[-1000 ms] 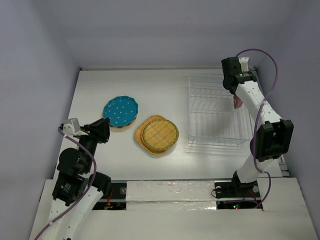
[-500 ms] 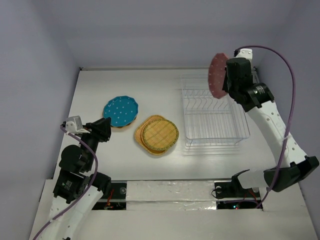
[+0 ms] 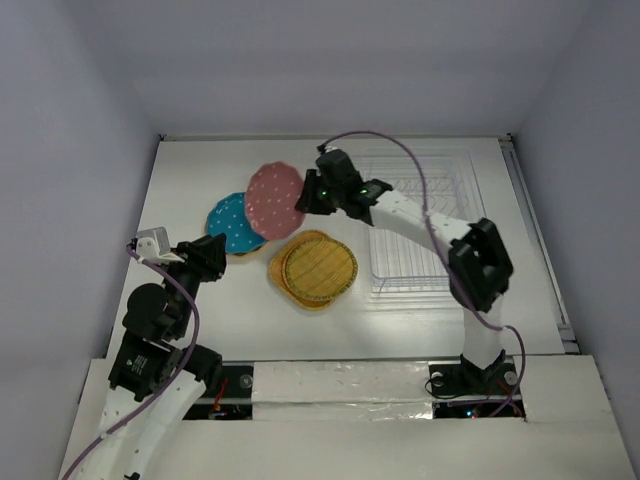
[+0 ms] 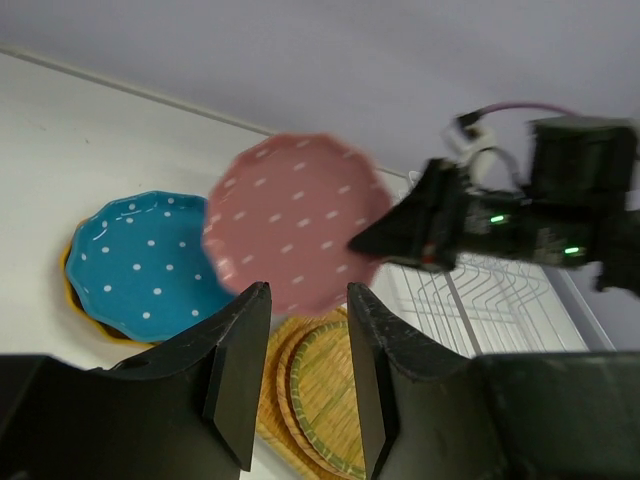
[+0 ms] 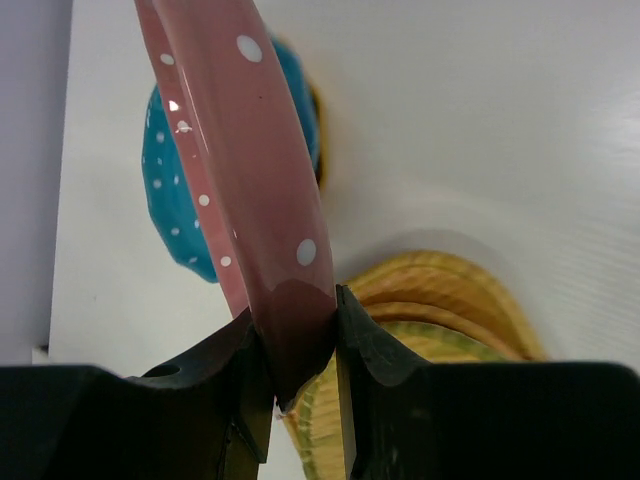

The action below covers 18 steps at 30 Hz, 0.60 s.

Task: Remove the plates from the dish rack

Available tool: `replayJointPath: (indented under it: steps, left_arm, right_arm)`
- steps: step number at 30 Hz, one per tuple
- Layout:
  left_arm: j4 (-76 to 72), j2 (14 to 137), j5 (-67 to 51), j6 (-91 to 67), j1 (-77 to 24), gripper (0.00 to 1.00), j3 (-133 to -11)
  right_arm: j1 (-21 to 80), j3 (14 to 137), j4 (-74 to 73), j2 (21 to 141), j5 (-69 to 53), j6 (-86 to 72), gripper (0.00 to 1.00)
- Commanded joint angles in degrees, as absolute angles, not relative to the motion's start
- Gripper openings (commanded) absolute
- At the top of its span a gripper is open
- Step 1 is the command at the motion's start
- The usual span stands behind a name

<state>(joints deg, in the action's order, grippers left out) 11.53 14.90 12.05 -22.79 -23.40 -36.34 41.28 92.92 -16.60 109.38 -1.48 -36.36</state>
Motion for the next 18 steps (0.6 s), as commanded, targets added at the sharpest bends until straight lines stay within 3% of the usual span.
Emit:
replayJointPath:
  steps: [1,8,13,18]
  left_arm:
    - [10.0,15.7,11.9,-22.6,-23.2,0.34,-36.3]
    - [10.0,16.0,11.9,-22.6,-23.2,0.35,-36.3]
    - [10.1,15.7,11.9,-22.6,-23.2,0.36,-36.3]
    - [10.1,15.8,11.9,-22.7,-23.2,0.36,-36.3]
  right_arm:
    - [44.1,103.7,-1.6,112.7,-6.9,-44.8,0.0]
    - [46.7,110.5,-0.9,124.0,-5.4,-49.8,0.0]
    - [48.5,110.6,-0.7,128.0,-6.0,-52.3,0.08]
    - [49.7,110.7,-0.6,130.0,-6.9,-51.9,0.37]
